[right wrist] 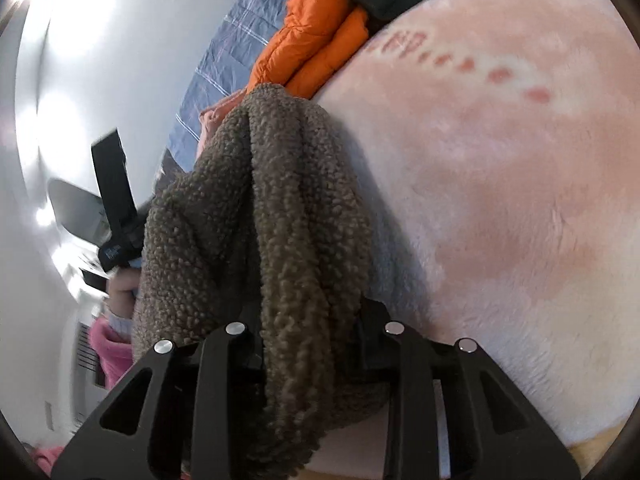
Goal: Fold large clothes
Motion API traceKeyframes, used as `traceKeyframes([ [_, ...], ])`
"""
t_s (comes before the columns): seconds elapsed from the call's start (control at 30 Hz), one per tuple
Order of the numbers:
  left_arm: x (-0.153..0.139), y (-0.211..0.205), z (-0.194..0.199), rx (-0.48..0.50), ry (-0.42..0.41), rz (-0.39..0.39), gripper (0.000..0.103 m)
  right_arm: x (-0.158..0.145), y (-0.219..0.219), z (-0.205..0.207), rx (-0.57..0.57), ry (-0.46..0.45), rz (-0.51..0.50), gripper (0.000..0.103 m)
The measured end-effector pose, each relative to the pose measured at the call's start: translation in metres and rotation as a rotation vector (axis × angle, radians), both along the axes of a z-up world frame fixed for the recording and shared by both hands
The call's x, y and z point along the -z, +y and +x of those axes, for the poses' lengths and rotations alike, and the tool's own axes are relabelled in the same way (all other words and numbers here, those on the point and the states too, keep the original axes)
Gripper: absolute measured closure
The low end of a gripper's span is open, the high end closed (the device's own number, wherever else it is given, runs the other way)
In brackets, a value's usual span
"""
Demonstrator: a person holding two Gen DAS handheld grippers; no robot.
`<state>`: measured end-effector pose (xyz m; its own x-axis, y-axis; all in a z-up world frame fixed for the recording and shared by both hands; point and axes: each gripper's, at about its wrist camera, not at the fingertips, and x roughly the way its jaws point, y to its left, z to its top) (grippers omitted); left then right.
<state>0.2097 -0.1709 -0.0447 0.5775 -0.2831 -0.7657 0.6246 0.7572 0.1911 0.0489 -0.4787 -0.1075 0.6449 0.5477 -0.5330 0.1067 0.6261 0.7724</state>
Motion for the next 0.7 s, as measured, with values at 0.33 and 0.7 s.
traceKeyframes([
  [0.33,0.0,-0.001,-0.001,0.0,0.002,-0.002,0.037,0.013,-0.007,-0.013,-0.001,0.031,0.115,0.042],
  [0.7,-0.03,0.028,-0.013,-0.04,-0.059,-0.155,0.026,0.0,0.009,-0.017,0.011,-0.015,0.033,0.071],
])
